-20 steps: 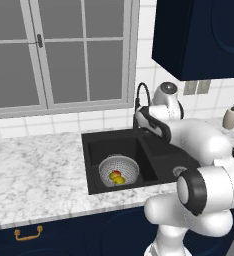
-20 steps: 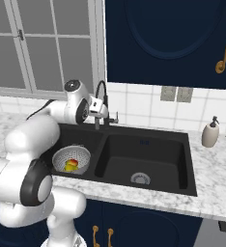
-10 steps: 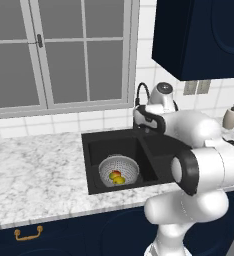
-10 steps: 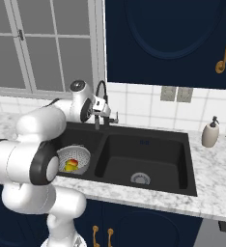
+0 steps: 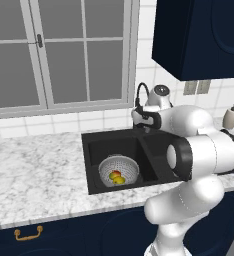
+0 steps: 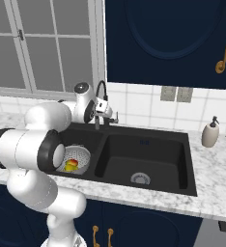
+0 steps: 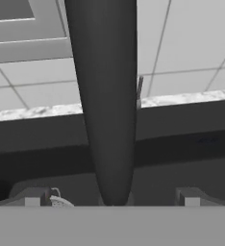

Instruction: Put the colander in the sink, put the pear, mango in the colander, and turn on the sink faucet and pour water over the colander.

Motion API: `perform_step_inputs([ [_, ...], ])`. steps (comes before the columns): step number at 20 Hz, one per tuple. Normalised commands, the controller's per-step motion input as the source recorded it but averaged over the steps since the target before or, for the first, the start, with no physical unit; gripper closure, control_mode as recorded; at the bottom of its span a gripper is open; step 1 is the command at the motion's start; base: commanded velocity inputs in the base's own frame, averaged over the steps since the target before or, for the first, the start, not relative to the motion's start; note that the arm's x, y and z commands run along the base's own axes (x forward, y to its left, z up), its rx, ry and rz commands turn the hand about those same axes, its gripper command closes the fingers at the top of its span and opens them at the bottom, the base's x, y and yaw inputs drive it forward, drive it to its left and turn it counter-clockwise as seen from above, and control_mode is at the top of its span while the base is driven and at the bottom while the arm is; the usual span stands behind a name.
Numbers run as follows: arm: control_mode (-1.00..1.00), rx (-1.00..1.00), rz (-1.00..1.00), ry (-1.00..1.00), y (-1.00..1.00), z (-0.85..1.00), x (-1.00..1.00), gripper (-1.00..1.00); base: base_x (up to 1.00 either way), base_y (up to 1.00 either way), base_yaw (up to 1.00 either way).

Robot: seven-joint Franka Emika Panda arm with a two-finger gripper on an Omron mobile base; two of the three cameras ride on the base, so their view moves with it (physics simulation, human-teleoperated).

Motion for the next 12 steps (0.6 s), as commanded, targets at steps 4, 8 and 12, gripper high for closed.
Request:
perform_step_inputs([
  [4, -1.0, 0.0, 0.0, 0.0, -0.01, -0.18, 0.29, -1.0, 0.0, 0.0, 0.0],
  [8, -1.0, 0.0, 0.0, 0.0, 0.0, -0.17, 0.24, -1.0, 0.0, 0.0, 0.0],
  [12, -1.0, 0.0, 0.0, 0.0, 0.13, -0.2, 0.34, -1.0, 0.0, 0.0, 0.0],
])
